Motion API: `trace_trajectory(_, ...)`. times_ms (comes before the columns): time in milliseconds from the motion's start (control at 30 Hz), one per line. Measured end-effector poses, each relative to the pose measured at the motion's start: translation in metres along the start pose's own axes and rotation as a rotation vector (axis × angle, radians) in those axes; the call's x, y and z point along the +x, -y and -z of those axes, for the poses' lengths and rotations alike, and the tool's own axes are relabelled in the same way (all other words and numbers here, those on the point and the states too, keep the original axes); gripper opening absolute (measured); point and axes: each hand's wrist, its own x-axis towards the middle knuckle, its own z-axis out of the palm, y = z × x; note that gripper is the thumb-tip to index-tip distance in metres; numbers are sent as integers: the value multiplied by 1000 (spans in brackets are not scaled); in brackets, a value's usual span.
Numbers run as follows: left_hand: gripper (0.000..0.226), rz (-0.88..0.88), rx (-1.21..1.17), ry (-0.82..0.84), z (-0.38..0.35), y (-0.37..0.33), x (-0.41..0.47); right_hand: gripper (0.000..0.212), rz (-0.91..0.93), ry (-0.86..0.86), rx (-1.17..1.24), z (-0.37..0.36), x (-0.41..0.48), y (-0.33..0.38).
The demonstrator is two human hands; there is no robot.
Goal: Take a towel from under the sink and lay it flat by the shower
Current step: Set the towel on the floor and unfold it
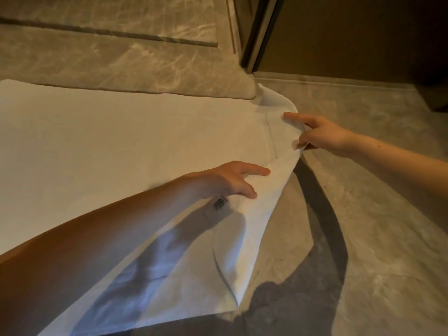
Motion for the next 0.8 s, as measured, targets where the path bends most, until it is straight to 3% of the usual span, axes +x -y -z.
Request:
trace_trajectory(67, 57, -23, 303, -122, -9, 9, 6, 64, -13, -104, -142, -13, 6, -12)
trace_trajectory(200, 43, -146, 470, -227, -3, 19, -6, 58, 34, -245, -567, -34, 13, -20)
trace_trajectory(267, 41, -221, 624, -377, 15, 24, -15, 54, 129, -331, -600, -54, 12, -10)
trace_trajectory(333, 44, -259, 886, -517, 39, 37, -25, 53, 272, -292, -572, -83, 8, 2)
trace_trajectory(433, 52, -108, 1147, -602, 71, 67, -48, 56, 346, -184, -598, -131, 2, 14)
trace_trajectory(600, 61, 52, 1184, -627, 90, 100, -76, 62, 310, -160, -643, -191, 8, 29)
trace_trajectory(800, 59, 58, 1154, -647, 105, 114, -88, 66, 293, -192, -754, -216, 16, 32)
